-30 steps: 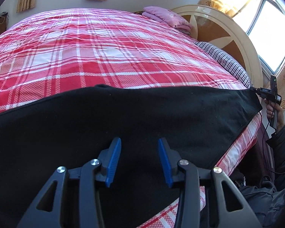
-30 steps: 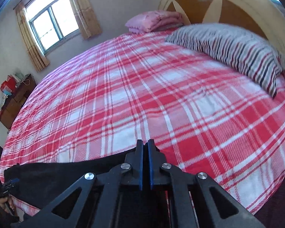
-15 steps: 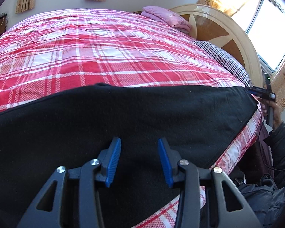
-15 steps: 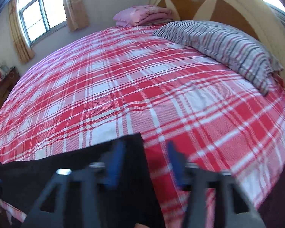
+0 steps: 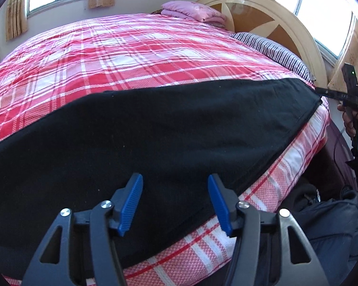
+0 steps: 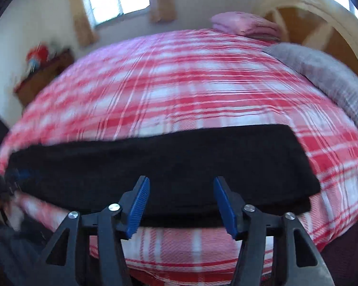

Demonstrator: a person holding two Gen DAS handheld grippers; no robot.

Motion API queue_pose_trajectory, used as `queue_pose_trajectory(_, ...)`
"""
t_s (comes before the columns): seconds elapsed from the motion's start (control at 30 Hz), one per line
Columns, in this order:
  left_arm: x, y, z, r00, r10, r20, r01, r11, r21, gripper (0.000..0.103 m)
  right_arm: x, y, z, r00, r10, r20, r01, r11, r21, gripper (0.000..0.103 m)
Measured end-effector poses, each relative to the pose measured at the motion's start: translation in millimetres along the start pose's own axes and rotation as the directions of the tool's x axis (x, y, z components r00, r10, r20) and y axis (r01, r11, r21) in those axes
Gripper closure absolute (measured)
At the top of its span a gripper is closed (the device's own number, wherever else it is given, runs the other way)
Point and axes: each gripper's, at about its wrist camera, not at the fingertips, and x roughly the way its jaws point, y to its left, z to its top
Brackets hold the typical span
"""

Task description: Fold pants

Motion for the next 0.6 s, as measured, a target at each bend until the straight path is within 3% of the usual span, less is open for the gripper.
queue_pose_trajectory(0.2, 1.0, 4.2, -3.7, 1.000, -0.022, 0.011, 0.022, 1.000, -0.004, 0.041, 2.9, 39.2, -19.6, 0.999, -0.045, 0.006, 0.046, 0.980, -0.191, 0.051)
queue_pose_trajectory(0.27, -0.6, 4.9, -4.1, 0.999, -0.036, 0.014, 0.036, 0.999, -0.014, 0.040, 7.3, 55.7, -31.8, 0.997, -0.078, 0.015, 0.078, 0.952, -0.297, 0.051)
queue_pose_trajectory(0.4, -1.2, 6.4, -4.2, 0.999, -0.052, 0.014, 0.052, 0.998, -0.027, 0.039, 6.2, 74.9, -42.9, 0.992, -0.111, 0.053, 0.123, 0.909, -0.398, 0.051)
queue_pose_trajectory(0.5, -1.5, 8.2, -4.5, 0.997, -0.074, 0.019, 0.075, 0.996, -0.047, 0.037, 14.2, 87.2, -47.2, 0.980, -0.176, 0.095, 0.200, 0.859, -0.472, 0.051)
queue_pose_trajectory(0.57, -1.6, 8.4, -5.2, 0.997, -0.077, 0.019, 0.077, 0.996, -0.046, 0.037, 22.5, 95.2, -52.8, 0.965, -0.228, 0.127, 0.261, 0.802, -0.537, 0.052)
queue_pose_trajectory(0.6, -1.7, 8.5, -5.2, 0.997, -0.078, 0.019, 0.079, 0.996, -0.046, 0.037, 24.3, 99.7, -56.5, 0.959, -0.240, 0.148, 0.281, 0.774, -0.567, 0.058)
